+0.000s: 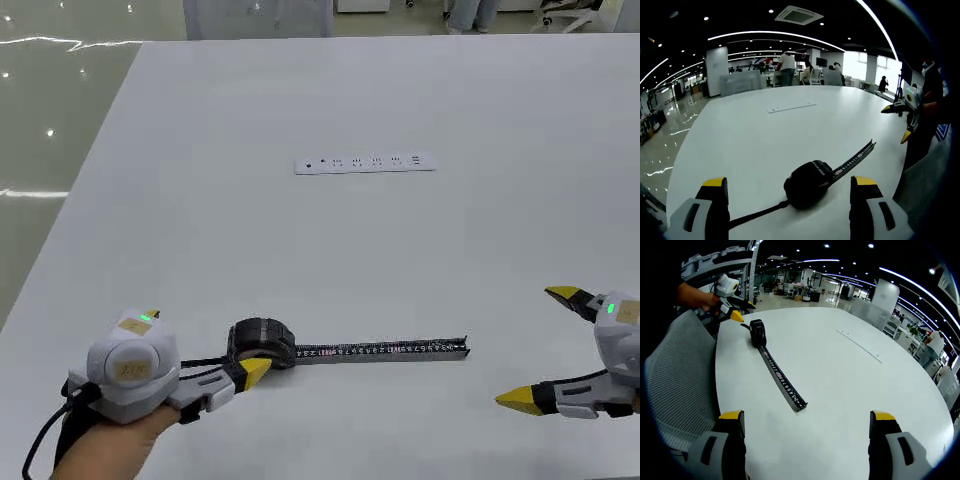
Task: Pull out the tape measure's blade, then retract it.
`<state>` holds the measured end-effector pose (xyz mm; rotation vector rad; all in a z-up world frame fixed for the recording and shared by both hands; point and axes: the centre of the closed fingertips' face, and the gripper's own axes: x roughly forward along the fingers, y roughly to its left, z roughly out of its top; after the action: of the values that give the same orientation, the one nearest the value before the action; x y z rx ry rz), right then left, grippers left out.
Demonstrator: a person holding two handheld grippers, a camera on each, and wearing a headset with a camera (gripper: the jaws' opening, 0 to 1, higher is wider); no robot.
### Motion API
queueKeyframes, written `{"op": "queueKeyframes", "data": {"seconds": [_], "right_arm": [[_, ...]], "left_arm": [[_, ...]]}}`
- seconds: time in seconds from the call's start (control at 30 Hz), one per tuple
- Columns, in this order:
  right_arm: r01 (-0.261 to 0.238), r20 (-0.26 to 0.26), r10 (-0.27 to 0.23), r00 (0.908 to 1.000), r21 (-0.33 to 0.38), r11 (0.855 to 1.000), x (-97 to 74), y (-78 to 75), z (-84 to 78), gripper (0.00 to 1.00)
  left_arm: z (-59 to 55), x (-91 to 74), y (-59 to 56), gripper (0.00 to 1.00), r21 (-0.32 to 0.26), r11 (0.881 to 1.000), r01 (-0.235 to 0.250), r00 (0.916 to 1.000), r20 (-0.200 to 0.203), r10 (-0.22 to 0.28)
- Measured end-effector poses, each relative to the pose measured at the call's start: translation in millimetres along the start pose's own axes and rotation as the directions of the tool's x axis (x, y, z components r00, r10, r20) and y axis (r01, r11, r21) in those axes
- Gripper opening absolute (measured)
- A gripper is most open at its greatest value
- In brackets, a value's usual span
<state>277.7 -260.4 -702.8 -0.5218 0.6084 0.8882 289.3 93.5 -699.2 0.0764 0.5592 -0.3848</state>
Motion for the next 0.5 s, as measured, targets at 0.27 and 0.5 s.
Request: {"op": "queueKeyframes", "data": {"seconds": [0.27,0.5], "right_arm": [[-0.031,0.018,0.031,0.9994,-0.022,0.999,4.4,-4.0,9.1,1.0],[-0.116,-0.041,0.112,0.9928,-0.111,0.987,22.0,-5.1,9.2,0.97]], "left_arm": [[-2.3,12.3,-12.1,0.98,0.013,1.0,-0.007,0.9999,-0.008,0.007],[-9.6,23.4,-20.5,1.0,-0.007,0.99,-0.14,0.9897,0.028,0.14]]}}
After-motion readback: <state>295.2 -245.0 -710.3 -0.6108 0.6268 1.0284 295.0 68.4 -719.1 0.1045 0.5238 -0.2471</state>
